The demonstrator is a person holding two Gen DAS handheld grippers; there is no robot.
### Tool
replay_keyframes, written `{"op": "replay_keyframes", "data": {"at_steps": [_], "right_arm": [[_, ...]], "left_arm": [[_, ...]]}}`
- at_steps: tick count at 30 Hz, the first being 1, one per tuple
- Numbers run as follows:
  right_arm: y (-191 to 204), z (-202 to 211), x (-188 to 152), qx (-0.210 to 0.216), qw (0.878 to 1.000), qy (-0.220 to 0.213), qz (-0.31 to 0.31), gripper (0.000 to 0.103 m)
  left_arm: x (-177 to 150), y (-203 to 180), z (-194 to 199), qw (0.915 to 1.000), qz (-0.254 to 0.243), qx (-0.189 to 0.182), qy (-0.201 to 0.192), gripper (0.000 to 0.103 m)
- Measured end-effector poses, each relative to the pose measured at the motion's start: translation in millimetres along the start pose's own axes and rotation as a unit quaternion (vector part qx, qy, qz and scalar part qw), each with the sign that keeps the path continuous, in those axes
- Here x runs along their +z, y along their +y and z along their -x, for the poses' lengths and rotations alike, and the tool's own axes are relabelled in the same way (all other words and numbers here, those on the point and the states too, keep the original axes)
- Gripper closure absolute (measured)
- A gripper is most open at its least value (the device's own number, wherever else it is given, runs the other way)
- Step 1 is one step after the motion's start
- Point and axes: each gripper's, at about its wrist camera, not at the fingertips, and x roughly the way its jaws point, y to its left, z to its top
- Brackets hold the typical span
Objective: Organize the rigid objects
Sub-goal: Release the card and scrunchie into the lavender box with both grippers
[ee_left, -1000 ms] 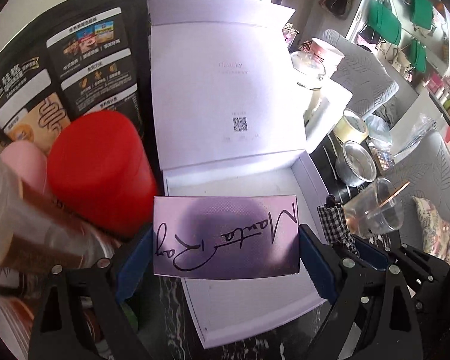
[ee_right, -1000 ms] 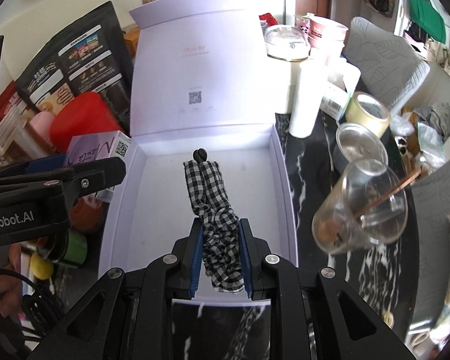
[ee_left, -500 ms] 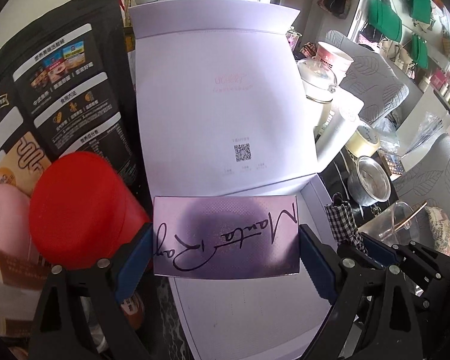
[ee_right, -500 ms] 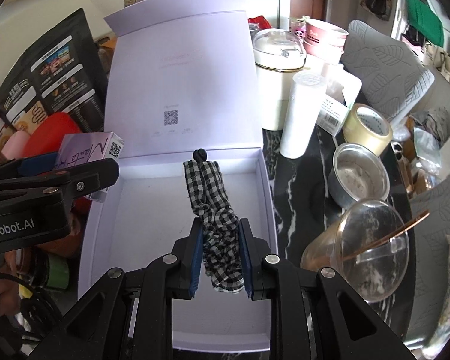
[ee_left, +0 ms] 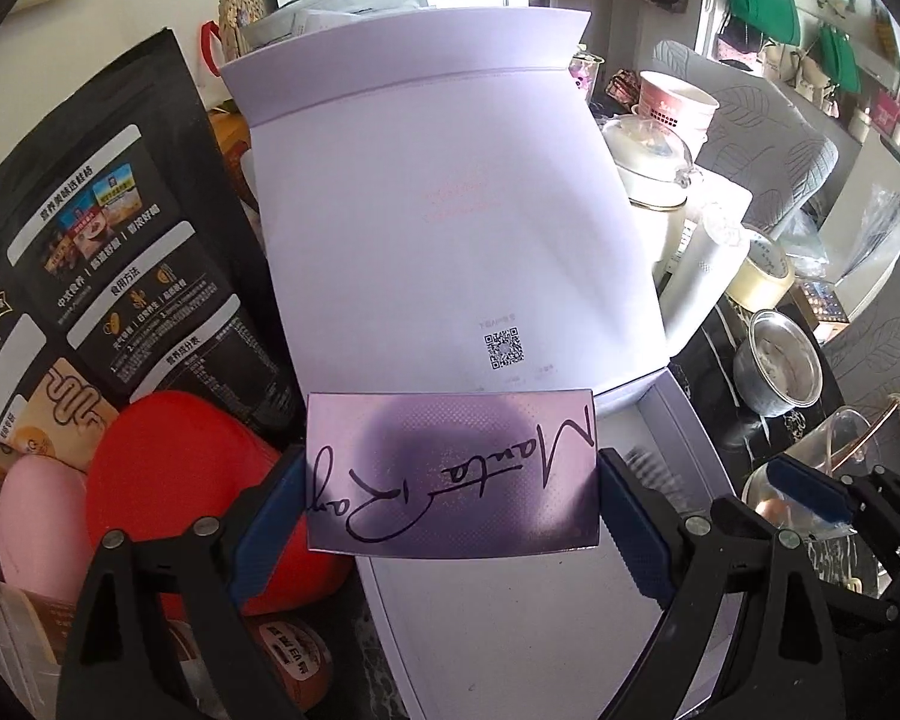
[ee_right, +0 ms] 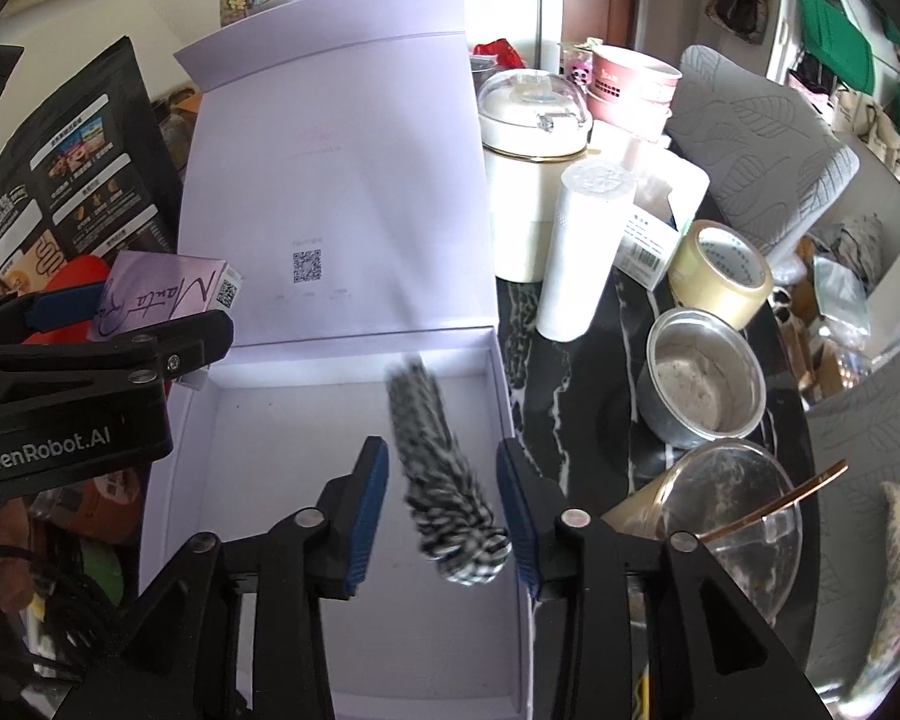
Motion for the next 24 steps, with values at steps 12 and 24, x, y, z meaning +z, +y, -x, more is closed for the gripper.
{"op": "replay_keyframes", "data": {"at_steps": [12,24], "right_arm": [[-4,15,-4,-0.001,1.0,-0.005,-0.013,0.061],[-6,48,-6,0.003,0.999,-0.029,-0.021,0.061]], "left_arm": [[0,2,5,0.9996,0.007,0.007,0.025,0.01],[4,3,39,0.9999,0.013,-0.002,0.003,0.005]]}}
